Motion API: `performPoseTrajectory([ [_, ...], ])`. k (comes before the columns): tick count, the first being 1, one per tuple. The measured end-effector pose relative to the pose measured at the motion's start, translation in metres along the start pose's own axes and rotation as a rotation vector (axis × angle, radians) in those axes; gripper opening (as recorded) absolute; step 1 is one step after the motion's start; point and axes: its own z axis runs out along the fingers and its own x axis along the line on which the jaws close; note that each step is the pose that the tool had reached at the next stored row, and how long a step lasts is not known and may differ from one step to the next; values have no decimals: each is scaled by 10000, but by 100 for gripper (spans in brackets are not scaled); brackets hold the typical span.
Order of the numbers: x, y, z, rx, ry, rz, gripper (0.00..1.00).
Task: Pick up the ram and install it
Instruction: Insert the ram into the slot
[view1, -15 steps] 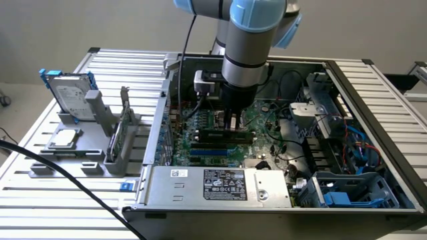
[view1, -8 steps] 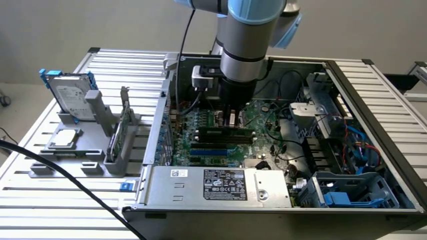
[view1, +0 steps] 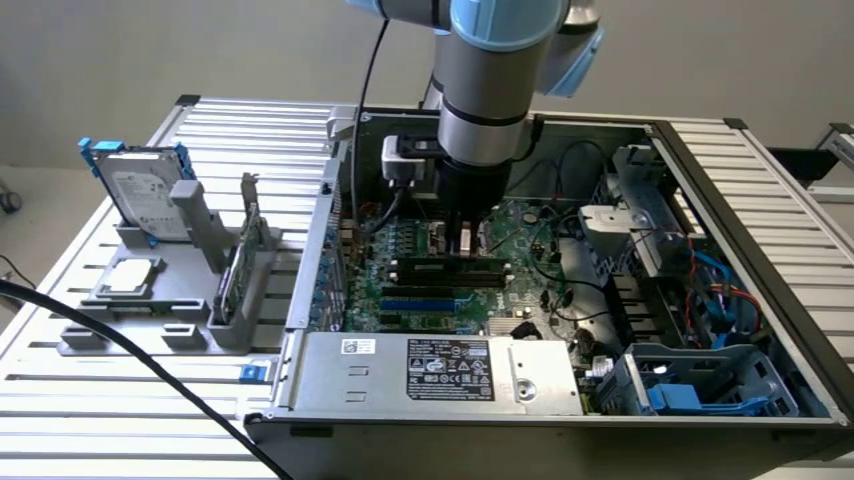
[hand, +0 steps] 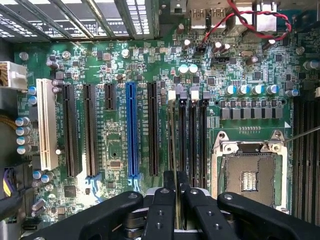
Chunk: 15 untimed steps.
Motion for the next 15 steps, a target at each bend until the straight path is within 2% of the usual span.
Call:
performPoseTrajectory([
  [9, 1, -6, 57, 12, -186, 0, 14],
  [13, 6, -9, 60, 10, -225, 19, 14],
  [15, 17, -9, 59, 7, -227, 42, 14],
])
